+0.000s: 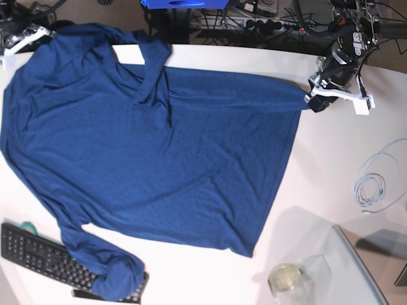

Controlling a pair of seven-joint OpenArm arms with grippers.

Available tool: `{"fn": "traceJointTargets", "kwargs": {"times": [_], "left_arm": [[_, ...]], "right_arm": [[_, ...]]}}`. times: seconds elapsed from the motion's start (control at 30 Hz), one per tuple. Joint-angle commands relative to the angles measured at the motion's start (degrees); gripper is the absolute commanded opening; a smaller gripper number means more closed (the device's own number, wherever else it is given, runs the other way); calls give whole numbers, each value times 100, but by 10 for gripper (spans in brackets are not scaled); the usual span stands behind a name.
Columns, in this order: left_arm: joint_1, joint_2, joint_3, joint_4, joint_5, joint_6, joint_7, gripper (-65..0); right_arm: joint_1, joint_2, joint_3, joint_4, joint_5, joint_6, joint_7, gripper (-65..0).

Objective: Layout the t-shirt on the table in an organized manner, then fold the t-shirt properly
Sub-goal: 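Pull the shirt edge taut between both grippers, straightening the hem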

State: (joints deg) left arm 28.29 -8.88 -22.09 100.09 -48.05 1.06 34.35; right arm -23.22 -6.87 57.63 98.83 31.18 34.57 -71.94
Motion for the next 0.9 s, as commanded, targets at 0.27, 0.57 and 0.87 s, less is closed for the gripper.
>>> {"fn": "traceJointTargets", "kwargs": {"times": [0.27,0.57,0.87], "left_arm": [[102,-21,-29,87,792,-49,-63,-650],[243,102,-29,87,2163,-49,-63,-650],[533,137,-29,87,2568,-49,-63,-650]], "right_arm": [[-135,6,0,38,104,20,-89,-647],[-117,41,18,-173,78,-6,262,-647],[50,41,18,-164,60,-15,280,-647]]}}
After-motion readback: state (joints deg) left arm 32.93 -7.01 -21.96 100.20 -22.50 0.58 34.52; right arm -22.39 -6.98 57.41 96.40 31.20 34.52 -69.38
